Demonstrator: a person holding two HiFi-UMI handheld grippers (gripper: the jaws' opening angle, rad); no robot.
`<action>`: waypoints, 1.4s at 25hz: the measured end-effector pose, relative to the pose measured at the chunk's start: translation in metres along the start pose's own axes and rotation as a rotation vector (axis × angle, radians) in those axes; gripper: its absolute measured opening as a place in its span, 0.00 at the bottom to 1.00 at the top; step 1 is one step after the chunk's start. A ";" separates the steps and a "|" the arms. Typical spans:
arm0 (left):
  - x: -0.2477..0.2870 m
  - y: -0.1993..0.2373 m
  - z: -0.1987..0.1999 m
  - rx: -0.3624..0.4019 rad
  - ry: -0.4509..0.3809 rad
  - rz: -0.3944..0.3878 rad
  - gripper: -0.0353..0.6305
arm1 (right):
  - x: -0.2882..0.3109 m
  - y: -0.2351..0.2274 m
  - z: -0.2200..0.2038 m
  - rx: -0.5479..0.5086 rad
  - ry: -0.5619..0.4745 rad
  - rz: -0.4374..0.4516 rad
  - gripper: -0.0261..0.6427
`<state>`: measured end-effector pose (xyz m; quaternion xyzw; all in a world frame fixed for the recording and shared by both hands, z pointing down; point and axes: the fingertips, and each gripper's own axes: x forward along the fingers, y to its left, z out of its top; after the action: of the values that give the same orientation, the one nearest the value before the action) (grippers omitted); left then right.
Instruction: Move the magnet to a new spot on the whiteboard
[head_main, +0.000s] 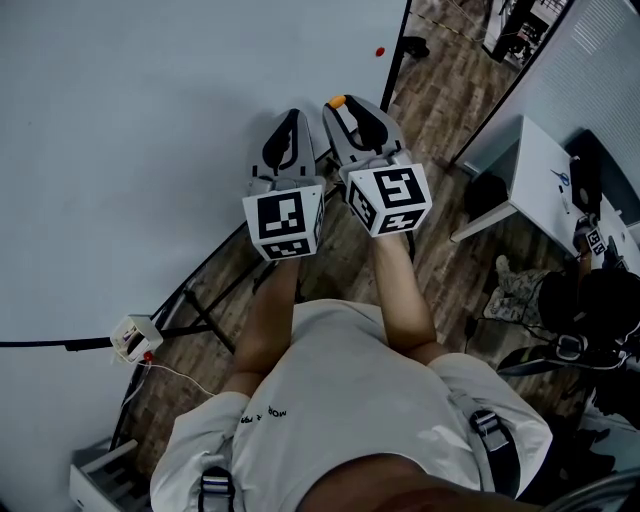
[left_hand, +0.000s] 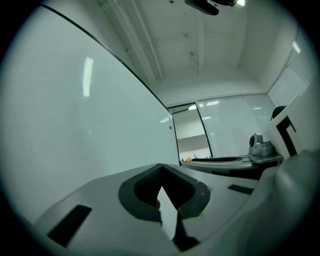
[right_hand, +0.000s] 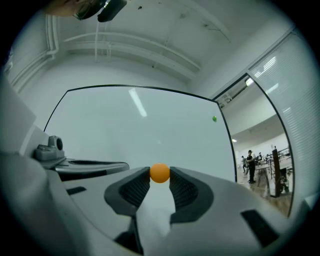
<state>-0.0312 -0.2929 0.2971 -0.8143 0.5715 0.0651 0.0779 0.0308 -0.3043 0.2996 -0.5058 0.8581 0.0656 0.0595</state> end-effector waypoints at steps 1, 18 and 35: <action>0.000 0.001 0.000 0.000 0.000 0.001 0.06 | 0.000 0.000 0.000 0.001 0.000 0.001 0.23; -0.002 0.005 -0.005 -0.012 0.007 0.008 0.06 | 0.008 0.000 -0.009 0.015 0.020 0.012 0.23; 0.000 0.014 -0.011 -0.014 0.008 0.016 0.06 | 0.027 -0.006 -0.013 0.029 0.032 0.027 0.23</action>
<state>-0.0440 -0.2992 0.3069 -0.8105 0.5778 0.0663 0.0693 0.0223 -0.3324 0.3071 -0.4942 0.8665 0.0458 0.0525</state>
